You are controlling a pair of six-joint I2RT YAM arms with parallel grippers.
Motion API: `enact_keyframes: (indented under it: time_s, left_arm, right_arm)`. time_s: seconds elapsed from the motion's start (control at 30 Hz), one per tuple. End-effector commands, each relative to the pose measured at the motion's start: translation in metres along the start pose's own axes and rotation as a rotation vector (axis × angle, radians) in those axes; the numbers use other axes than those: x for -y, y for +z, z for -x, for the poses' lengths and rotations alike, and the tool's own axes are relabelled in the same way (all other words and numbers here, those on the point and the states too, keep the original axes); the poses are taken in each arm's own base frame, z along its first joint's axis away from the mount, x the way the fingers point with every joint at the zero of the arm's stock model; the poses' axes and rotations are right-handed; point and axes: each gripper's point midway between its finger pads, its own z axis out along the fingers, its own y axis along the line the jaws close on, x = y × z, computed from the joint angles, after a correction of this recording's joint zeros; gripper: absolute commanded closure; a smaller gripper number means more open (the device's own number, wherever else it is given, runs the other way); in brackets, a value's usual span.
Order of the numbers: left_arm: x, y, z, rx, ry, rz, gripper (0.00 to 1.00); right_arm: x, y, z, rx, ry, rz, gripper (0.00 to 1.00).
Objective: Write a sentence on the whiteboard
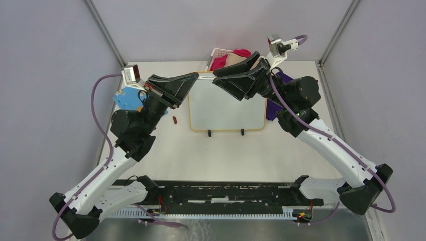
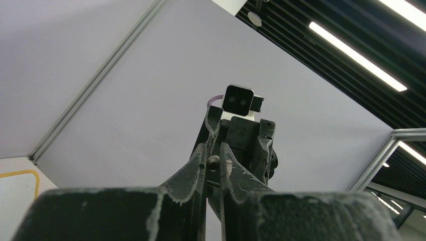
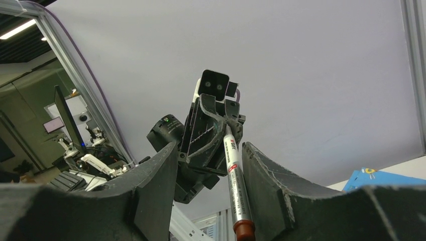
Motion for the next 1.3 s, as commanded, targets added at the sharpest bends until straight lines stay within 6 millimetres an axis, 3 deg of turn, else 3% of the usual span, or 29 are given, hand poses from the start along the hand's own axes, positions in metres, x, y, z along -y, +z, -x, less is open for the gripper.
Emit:
enact_keyframes:
  time_s: [0.0, 0.3, 0.43, 0.73, 1.27]
  left_arm:
    - [0.026, 0.006, 0.014, 0.032, -0.025, -0.081, 0.98]
    - [0.025, 0.007, 0.016, 0.053, -0.028, -0.082, 0.98]
    - [0.026, 0.006, 0.019, 0.065, -0.026, -0.086, 0.98]
    - [0.026, 0.005, 0.020, 0.071, -0.024, -0.086, 0.98]
    - [0.018, 0.008, 0.011, 0.029, -0.020, -0.048, 0.98]
  right_arm:
    - [-0.009, 0.002, 0.011, 0.035, -0.007, 0.022, 0.46]
    - [-0.002, 0.003, 0.008, 0.035, 0.008, -0.004, 0.50]
    - [0.002, 0.003, 0.006, 0.028, 0.014, -0.012, 0.58]
    - [0.006, 0.005, 0.006, 0.034, 0.026, -0.025, 0.56]
    - [0.008, 0.004, 0.006, 0.028, 0.006, -0.044, 0.68]
